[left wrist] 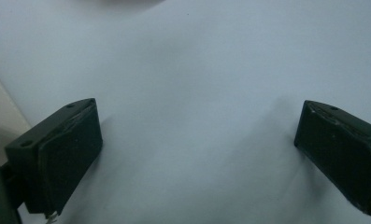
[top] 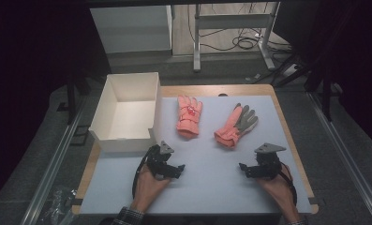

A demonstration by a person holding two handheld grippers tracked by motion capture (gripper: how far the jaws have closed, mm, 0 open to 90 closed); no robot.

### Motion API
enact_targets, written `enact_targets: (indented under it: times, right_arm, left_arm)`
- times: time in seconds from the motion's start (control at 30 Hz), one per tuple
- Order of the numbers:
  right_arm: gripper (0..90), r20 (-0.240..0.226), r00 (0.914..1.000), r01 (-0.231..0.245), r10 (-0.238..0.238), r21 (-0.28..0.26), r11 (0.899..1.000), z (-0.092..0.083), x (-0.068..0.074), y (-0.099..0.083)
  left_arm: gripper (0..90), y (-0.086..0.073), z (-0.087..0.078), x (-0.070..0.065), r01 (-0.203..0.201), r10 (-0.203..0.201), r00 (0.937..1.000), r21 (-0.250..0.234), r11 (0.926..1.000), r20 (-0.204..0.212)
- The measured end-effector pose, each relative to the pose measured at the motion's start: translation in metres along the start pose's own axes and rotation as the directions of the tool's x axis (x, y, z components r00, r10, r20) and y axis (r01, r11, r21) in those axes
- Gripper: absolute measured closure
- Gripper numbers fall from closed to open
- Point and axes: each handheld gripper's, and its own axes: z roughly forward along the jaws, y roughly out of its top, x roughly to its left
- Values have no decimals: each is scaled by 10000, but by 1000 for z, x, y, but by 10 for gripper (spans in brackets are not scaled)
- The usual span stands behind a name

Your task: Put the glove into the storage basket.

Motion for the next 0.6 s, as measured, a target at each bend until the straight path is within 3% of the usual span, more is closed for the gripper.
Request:
enact_targets:
  times: [0.33,0.6]
  right_arm:
    - [123,-119,9996,-260,260,-7,9997,-2,-2,4]
    - [126,-294,9970,-726,720,-171,9972,-6,-11,21]
  left_arm:
    - [9,0,0,0,-3,3,10000,-3,10000,2]
    - [9,0,0,0,-4,4,10000,4,10000,13]
